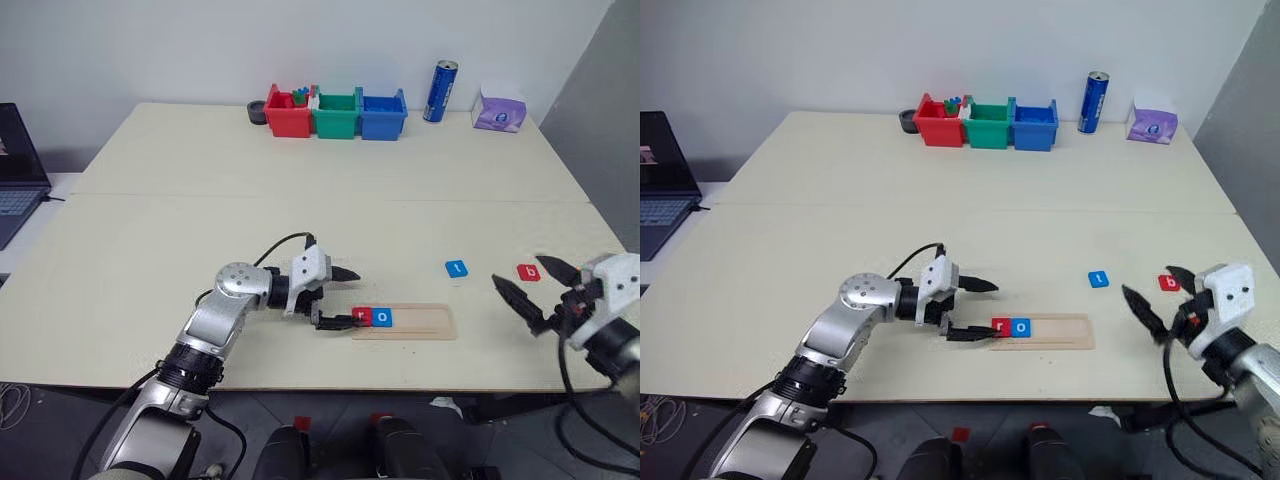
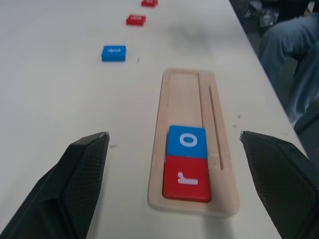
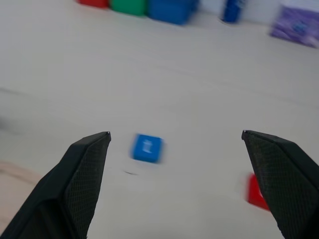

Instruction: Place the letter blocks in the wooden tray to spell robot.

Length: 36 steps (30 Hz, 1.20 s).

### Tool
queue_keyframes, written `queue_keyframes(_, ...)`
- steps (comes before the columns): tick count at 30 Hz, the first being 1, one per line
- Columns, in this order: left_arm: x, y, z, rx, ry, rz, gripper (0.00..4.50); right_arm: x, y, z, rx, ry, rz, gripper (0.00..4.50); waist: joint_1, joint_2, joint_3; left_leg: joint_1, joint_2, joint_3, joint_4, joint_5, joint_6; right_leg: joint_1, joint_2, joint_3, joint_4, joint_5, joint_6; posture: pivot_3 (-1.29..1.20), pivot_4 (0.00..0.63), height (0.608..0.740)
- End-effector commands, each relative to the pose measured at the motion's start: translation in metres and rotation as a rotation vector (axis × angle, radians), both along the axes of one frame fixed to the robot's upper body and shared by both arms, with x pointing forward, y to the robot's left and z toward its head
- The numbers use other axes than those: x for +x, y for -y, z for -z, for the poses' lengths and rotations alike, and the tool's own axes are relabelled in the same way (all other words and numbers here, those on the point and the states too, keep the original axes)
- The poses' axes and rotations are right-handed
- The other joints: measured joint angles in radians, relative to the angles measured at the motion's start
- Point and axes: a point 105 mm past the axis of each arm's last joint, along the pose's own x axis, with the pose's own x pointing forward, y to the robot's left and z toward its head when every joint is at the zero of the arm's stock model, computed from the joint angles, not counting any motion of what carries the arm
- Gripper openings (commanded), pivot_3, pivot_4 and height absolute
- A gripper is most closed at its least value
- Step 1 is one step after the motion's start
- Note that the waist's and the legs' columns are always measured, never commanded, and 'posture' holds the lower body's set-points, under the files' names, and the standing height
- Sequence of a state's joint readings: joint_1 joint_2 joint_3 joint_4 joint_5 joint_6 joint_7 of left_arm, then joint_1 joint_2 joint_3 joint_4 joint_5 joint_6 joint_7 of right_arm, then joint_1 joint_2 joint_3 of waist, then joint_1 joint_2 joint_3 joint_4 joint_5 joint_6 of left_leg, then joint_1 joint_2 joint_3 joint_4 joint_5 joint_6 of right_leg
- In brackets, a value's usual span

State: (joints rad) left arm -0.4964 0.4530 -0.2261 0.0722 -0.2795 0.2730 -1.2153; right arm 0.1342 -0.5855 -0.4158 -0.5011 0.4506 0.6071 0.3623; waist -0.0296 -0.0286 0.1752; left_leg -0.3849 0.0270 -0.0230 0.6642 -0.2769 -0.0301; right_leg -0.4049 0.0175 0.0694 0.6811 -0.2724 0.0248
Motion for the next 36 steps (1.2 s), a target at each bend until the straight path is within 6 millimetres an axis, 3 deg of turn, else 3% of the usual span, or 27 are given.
queue_keyframes(1,-0.009,-0.008,-0.025,-0.061,0.014,0.037,4.45,0.011,0.015,0.01,-0.025,-0.029,0.115,4.5,0.0,0.001,0.0,0.0,0.0,0.0,0.0,0.0,0.0,0.0,0.0,0.0,0.0,0.0,0.0,0.0,0.15,0.74)
queue_keyframes(6,-0.018,-0.02,-0.031,-0.035,0.021,0.082,4.45,0.032,0.04,0.026,0.036,-0.053,0.26,4.5,-0.002,0.002,0.0,0.0,0.0,0.001,-0.001,0.0,0.0,0.0,0.0,0.001,0.0,0.0,0.0,0.0,0.15,0.74)
queue_keyframes(14,-0.023,-0.028,-0.034,-0.02,0.016,0.116,4.45,0.051,0.056,0.046,0.06,-0.103,0.285,4.5,-0.002,0.002,0.0,0.0,0.0,0.001,-0.001,0.0,0.0,0.0,0.0,0.001,0.0,0.0,0.0,0.0,0.15,0.74)
queue_keyframes(21,-0.03,-0.042,-0.011,0.094,0.003,0.14,4.45,0.063,0.065,0.061,0.097,-0.142,0.309,4.5,-0.005,0.003,0.0,0.001,0.0,0.002,-0.001,0.0,0.0,0.0,0.001,0.001,0.0,0.001,-0.001,0.0,0.15,0.74)
queue_keyframes(24,-0.029,-0.044,-0.008,0.099,0.012,0.137,4.5,0.063,0.065,0.066,0.107,-0.166,0.307,3.9,-0.004,0.003,0.0,0.001,0.0,0.002,-0.001,0.0,0.0,0.0,0.001,0.001,0.0,0.001,-0.001,0.0,0.15,0.74)
queue_keyframes(31,-0.031,-0.048,-0.005,0.109,0.025,0.135,4.5,0.061,0.062,0.065,0.097,-0.155,0.303,1.5,-0.001,0.003,0.0,0.001,0.0,0.002,0.0,0.0,0.0,0.0,0.0,0.001,0.0,0.001,-0.001,0.0,0.15,0.74)
queue_keyframes(36,-0.031,-0.052,-0.001,0.119,0.026,0.12,4.5,0.039,0.047,0.056,0.074,-0.149,0.263,1.46,0.001,0.003,-0.001,0.0,0.0,-0.001,-0.001,0.0,0.0,0.0,0.0,0.001,0.0,0.001,-0.002,0.0,0.15,0.74)
